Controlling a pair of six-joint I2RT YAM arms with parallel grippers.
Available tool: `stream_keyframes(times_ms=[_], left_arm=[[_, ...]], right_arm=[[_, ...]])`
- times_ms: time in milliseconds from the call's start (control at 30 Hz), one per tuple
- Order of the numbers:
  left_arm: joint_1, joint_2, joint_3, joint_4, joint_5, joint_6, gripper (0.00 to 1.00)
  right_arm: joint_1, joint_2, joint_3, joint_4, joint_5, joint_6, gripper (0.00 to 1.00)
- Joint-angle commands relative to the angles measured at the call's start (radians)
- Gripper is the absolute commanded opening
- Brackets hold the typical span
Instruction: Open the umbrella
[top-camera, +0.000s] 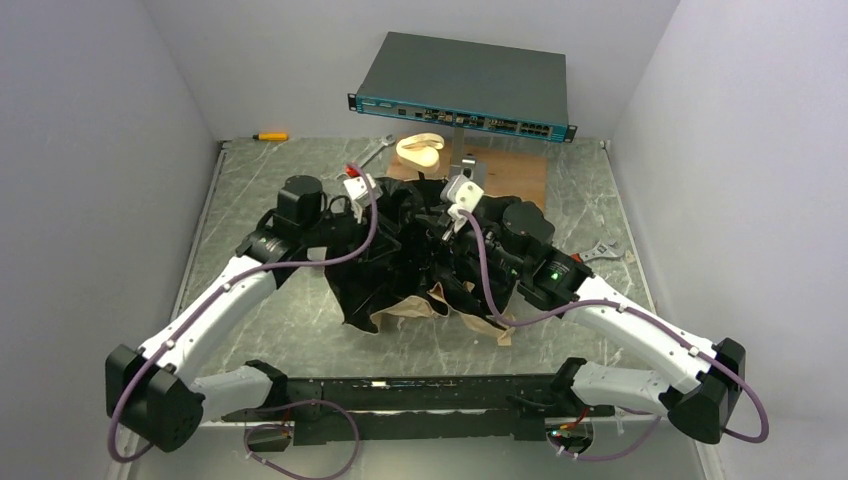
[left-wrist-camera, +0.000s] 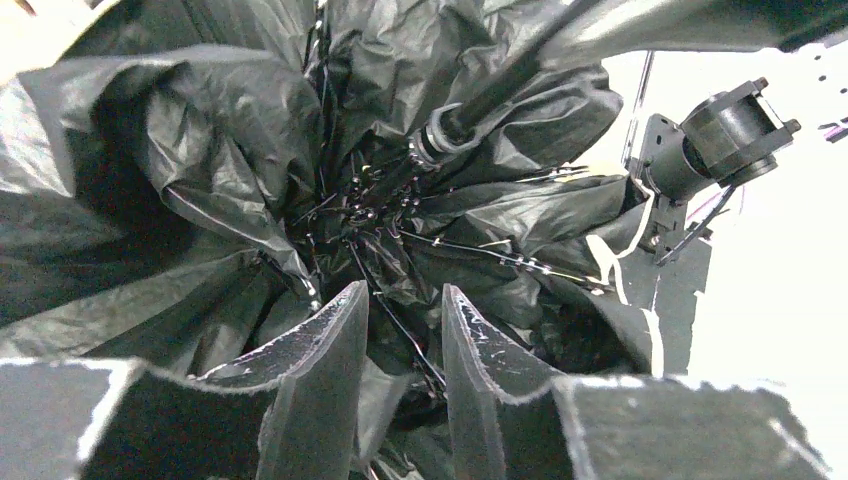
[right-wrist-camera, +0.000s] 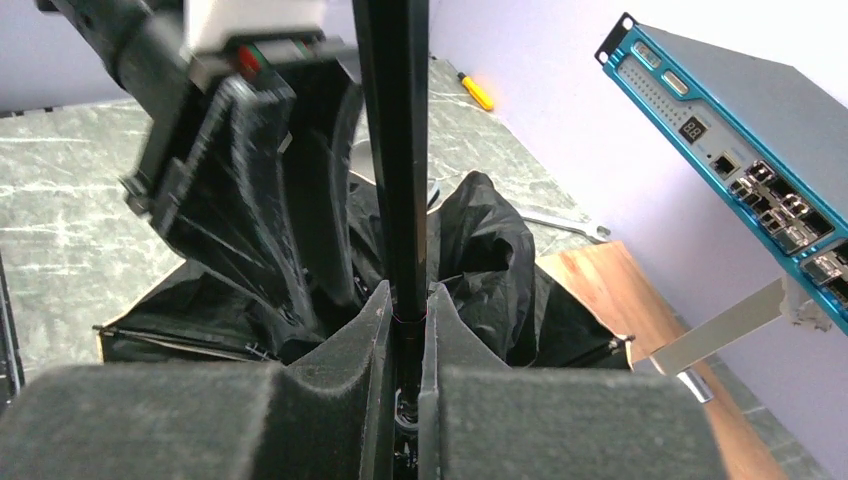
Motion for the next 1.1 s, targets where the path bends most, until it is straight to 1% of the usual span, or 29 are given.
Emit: stream_keyframes(times_ms=[0, 67, 133, 233, 367, 400, 433, 467, 533, 633, 667, 733, 800, 900, 1067], left_arm=[[-0.007, 0.071, 0.004, 0.049, -0.011, -0.094, 0.38], [0.006, 0.093, -0.015, 0.083, -0.052, -0.134, 0.47], [0.043, 0.112, -0.037, 0.139, -0.094, -0.199, 0.55], [0.117, 0.146, -0.041, 0.191, -0.162, -0.249, 0.71], [0.202, 0.214, -0.024, 0.154, -0.333, -0.229, 0.82], [0.221, 0.236, -0.011, 0.125, -0.339, -0.212, 0.84], [0.234, 0.258, 0.002, 0.095, -0.335, -0.192, 0.91], [0.243, 0.268, 0.009, 0.073, -0.316, -0.175, 0.95], [0.257, 0.241, -0.005, 0.090, -0.192, -0.135, 0.95], [0.258, 0.097, -0.089, 0.277, -0.042, -0.109, 0.96], [0.258, 0.051, -0.107, 0.324, -0.014, -0.106, 0.96], [0.256, -0.020, -0.113, 0.369, 0.000, -0.105, 0.97], [0.249, -0.061, -0.085, 0.349, 0.025, -0.045, 0.96], [0.186, -0.105, -0.074, 0.305, 0.044, 0.144, 0.93], [0.029, -0.117, -0.122, 0.242, 0.050, 0.405, 0.75]], right_arm=[[-0.002, -0.009, 0.073, 0.114, -0.014, 0.032, 0.00], [-0.002, -0.018, 0.076, 0.096, -0.038, 0.049, 0.00], [-0.003, -0.028, 0.074, 0.069, -0.069, 0.065, 0.00], [-0.004, -0.047, 0.064, 0.031, -0.102, 0.092, 0.00], [-0.008, -0.071, 0.048, 0.010, -0.090, 0.100, 0.00], [-0.014, -0.075, 0.045, 0.006, -0.084, 0.098, 0.00], [-0.020, -0.077, 0.041, 0.008, -0.075, 0.100, 0.00], [-0.027, -0.080, 0.037, 0.013, -0.066, 0.104, 0.00], [-0.034, -0.075, 0.027, 0.020, -0.049, 0.103, 0.00], [-0.034, -0.060, 0.010, 0.043, 0.001, 0.108, 0.00], [-0.036, -0.051, 0.009, 0.043, 0.008, 0.119, 0.00], [-0.040, -0.032, 0.009, 0.044, 0.031, 0.139, 0.00], [-0.043, -0.021, 0.010, 0.050, 0.045, 0.163, 0.00], [-0.044, -0.007, 0.018, 0.073, 0.042, 0.195, 0.00], [-0.045, 0.023, 0.066, 0.091, 0.045, 0.239, 0.00]])
